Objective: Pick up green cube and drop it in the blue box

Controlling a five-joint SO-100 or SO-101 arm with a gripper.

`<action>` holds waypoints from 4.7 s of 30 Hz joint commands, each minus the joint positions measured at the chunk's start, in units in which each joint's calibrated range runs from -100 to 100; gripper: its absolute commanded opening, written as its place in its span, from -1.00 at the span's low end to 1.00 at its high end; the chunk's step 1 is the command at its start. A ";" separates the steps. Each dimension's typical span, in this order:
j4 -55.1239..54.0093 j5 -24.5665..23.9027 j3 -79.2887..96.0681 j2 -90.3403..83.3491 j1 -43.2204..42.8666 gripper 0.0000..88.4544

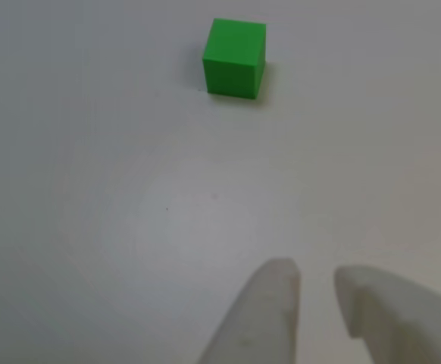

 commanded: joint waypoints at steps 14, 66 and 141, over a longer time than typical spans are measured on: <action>-0.89 -0.10 -17.46 17.14 -0.34 -0.99; -0.98 -0.10 -47.99 45.80 -6.70 -0.34; 8.42 -6.74 -98.03 97.54 -4.10 -0.34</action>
